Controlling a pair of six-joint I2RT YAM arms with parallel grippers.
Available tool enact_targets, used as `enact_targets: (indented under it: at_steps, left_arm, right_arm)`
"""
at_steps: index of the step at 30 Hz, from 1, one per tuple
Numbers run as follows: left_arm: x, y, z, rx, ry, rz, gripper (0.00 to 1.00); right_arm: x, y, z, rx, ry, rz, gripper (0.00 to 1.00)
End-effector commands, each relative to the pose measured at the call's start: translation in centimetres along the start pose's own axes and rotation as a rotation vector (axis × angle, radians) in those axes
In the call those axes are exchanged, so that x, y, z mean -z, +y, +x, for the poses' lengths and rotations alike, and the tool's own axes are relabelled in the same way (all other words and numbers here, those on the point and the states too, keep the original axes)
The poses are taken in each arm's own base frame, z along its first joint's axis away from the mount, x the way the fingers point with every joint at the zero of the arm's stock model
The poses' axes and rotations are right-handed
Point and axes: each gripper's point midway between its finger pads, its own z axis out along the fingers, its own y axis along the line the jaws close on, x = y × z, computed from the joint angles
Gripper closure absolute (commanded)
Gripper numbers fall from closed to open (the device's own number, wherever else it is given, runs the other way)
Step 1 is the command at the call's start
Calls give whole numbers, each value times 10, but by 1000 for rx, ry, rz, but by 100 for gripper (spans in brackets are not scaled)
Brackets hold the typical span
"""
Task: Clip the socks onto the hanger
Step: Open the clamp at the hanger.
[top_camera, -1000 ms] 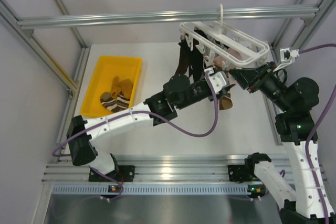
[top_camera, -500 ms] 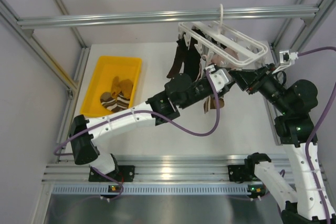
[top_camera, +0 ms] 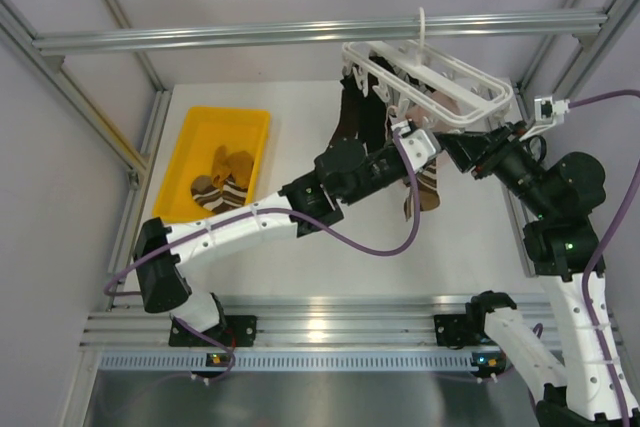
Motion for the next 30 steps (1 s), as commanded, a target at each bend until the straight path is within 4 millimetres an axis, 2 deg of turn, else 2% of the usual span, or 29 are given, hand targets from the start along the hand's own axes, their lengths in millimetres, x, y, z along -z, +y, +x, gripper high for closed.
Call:
enact_targets:
  at_steps: [1,4,8,15,20,21,25,30]
  left_arm:
    - [4,-9,-31,28,-79,62,100]
    - [10,-15,-32,42,-82,102,100]
    - [16,-22,-27,59,-70,148,100]
    - [25,-19,-21,105,-52,188,100]
    - [29,-20,-13,126,-33,226,100]
    - [29,-19,-12,126,-31,226,100]
    - [32,-13,-12,142,-32,215,100]
    - [33,0,-12,174,-42,187,100]
  right_arm:
    - [2,17,-13,39,-34,-44,55]
    - [2,18,-21,62,-58,-38,44]
    - [0,23,-28,84,-66,-48,43]
    - [0,33,-29,76,-55,-96,43]
    - [2,47,-33,52,-58,-155,37]
    - [2,49,-32,50,-53,-164,37]
    - [1,46,-31,61,-51,-150,49]
    - [3,38,-25,68,-24,-112,48]
